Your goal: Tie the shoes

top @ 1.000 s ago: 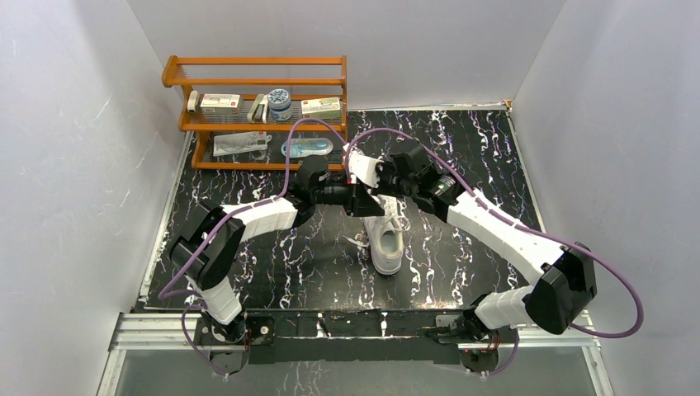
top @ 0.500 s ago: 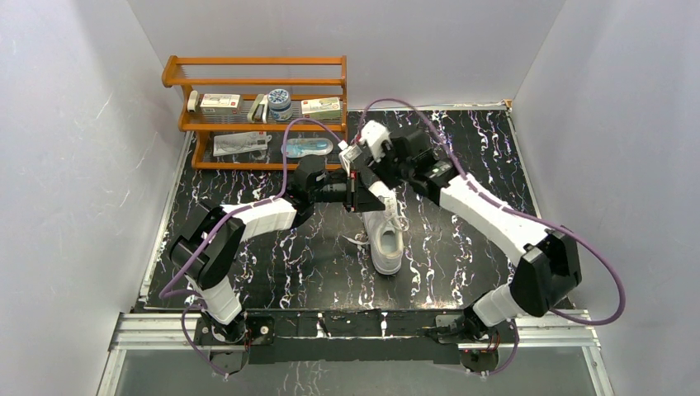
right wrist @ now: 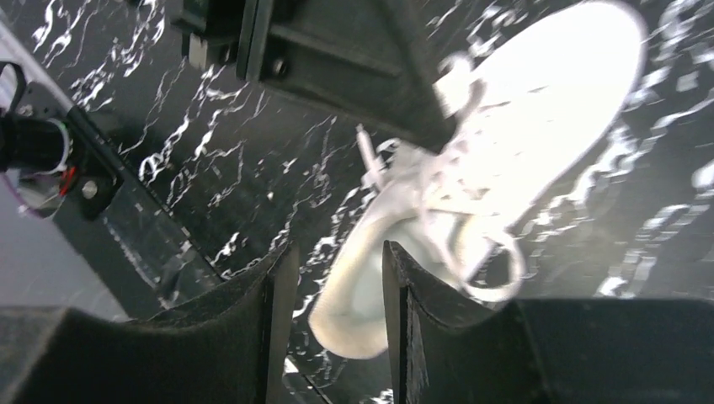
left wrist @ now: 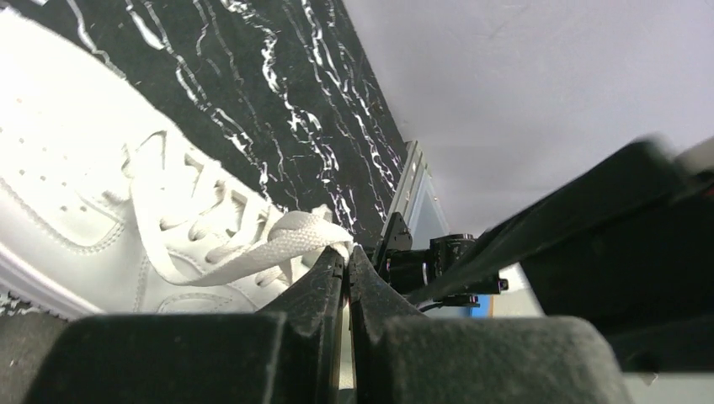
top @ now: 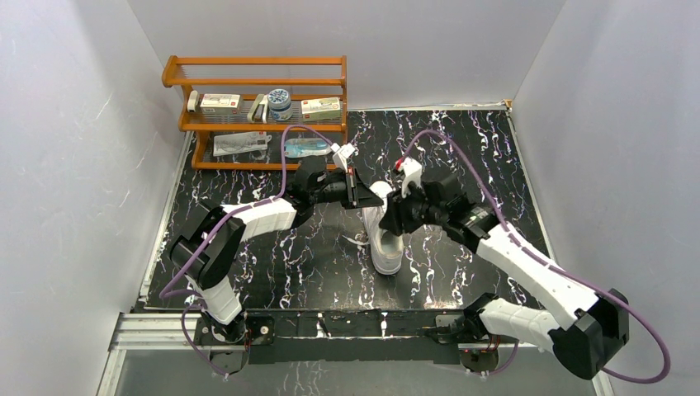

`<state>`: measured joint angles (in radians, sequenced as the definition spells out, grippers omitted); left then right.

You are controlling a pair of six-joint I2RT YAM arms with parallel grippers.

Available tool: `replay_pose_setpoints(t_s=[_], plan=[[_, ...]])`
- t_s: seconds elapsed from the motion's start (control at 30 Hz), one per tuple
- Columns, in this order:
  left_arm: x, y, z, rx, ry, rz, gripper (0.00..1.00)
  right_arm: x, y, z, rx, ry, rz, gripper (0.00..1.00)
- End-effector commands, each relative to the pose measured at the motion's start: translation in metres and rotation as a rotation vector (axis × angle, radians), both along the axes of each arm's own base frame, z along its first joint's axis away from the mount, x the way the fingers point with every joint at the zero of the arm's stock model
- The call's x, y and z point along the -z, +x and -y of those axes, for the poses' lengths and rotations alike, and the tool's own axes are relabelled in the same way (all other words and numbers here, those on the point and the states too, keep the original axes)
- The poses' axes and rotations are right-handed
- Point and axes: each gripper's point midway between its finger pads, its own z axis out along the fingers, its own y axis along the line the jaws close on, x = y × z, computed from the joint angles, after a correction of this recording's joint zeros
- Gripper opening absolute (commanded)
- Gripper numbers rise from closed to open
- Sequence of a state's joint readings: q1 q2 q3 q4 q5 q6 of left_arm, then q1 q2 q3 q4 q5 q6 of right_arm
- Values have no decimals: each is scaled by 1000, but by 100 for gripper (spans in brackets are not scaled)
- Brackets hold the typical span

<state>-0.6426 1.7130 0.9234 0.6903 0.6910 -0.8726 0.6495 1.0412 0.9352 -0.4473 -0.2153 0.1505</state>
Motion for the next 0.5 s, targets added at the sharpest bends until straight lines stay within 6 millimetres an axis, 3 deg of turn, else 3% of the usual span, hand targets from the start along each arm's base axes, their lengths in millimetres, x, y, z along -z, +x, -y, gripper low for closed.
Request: replay_pose_setpoints(t_s=[0.0, 0.1, 0.2, 0.3, 0.47], plan=[[-6, 9, -3, -60, 30, -67, 0, -2, -8, -45, 4, 217, -81, 50], [-10, 9, -4, -69, 32, -73, 0, 12, 0, -60, 32, 238, -100, 49], [-9, 8, -6, -72, 46, -87, 0, 30, 21, -51, 207, 202, -115, 47], [-11, 6, -5, -66, 42, -95, 0, 36, 35, -39, 313, 181, -79, 48], [-17, 5, -5, -70, 28, -106, 0, 43, 41, -29, 373, 145, -66, 47]])
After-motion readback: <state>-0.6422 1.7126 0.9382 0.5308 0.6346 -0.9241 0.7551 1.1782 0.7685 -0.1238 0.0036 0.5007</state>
